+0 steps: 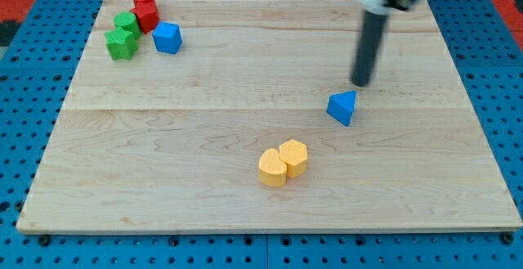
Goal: Push the blue blocks right to the green blocks
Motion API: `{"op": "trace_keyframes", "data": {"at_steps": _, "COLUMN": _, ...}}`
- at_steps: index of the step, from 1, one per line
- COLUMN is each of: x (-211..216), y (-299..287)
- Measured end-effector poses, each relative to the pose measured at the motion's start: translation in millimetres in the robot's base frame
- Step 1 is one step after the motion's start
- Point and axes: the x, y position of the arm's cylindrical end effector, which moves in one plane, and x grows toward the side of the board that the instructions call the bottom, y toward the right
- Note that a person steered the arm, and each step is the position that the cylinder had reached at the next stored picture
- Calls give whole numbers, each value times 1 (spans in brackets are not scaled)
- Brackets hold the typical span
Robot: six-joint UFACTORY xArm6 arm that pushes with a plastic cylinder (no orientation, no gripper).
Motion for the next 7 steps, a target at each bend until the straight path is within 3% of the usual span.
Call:
{"op": "trace_keyframes", "data": {"at_steps": 1, "x": 38, "y": 0}}
{"op": "trace_keyframes", "data": {"at_steps": 2, "x": 29, "y": -135}}
{"op": "trace_keyframes", "data": {"at_steps": 3, "x": 10, "y": -227}}
{"op": "trace_keyframes", "data": {"at_steps": 4, "x": 58, "y": -219}}
{"op": "trace_keyframes", "data": {"at_steps": 5, "x": 39, "y": -255}}
{"op": "trace_keyframes", "data": {"at_steps": 6, "x": -24, "y": -255}}
{"op": "trace_keyframes", "data": {"at_steps": 7, "x": -54, "y": -265}}
